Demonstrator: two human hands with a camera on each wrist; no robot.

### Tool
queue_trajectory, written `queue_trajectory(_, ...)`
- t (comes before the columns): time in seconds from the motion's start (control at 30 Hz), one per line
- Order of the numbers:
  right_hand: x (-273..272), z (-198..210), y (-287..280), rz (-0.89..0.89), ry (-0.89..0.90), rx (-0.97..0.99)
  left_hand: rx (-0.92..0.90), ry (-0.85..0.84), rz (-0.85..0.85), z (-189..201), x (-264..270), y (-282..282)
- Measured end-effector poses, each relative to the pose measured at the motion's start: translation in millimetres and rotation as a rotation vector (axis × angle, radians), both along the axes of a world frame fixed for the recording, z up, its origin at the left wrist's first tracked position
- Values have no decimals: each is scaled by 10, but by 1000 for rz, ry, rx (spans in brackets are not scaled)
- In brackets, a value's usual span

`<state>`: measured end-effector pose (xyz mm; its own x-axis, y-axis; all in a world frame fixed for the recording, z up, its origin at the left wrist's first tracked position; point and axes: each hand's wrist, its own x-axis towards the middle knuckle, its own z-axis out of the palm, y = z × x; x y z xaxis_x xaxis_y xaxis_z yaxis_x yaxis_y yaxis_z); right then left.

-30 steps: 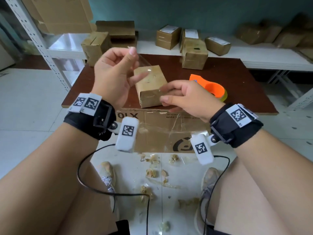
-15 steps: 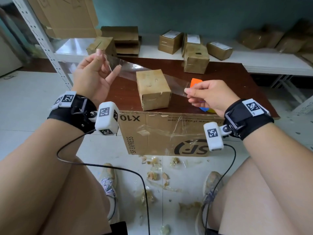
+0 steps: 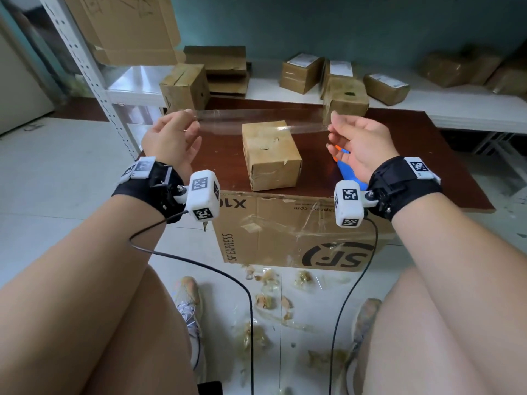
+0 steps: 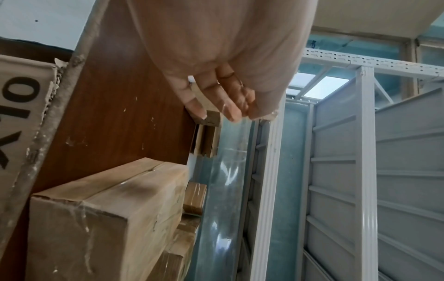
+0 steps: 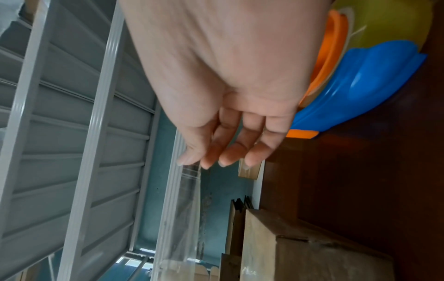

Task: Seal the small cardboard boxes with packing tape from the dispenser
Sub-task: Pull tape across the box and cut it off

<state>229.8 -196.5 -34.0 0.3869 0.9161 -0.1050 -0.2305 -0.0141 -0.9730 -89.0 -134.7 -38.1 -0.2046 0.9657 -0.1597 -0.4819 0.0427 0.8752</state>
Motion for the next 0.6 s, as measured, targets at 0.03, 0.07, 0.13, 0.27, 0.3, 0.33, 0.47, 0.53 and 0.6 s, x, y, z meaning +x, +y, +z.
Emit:
queue_trajectory(0.03, -27, -4, 45, -10, 3, 3, -15, 19, 19, -11, 5, 16)
queue_trajectory(0.07, -54, -13, 91, -25, 9, 0, -30, 43, 37, -26, 7, 32)
queue_trajectory(0.13, -98, -47, 179, -63, 23, -16, -57, 95, 76, -66, 17, 68)
queue_trajectory(0.27, -132, -124, 336, -141, 23, -49, -97, 158, 156, -166, 69, 159)
queue_trajectory(0.3, -135, -140, 370, -163, 14, -50, -102, 168, 168, -189, 90, 179)
queue_trajectory(0.33, -141, -152, 404, -184, 3, -50, -113, 181, 173, -205, 107, 193)
queue_trajectory(0.47, -171, -185, 527, -260, -19, -71, -189, 225, 144, -238, 135, 240)
queue_trajectory(0.53, -177, -201, 573, -283, -2, -88, -223, 230, 114, -243, 148, 250)
queue_trajectory(0.6, -176, -217, 603, -298, 17, -104, -249, 214, 107, -254, 161, 252)
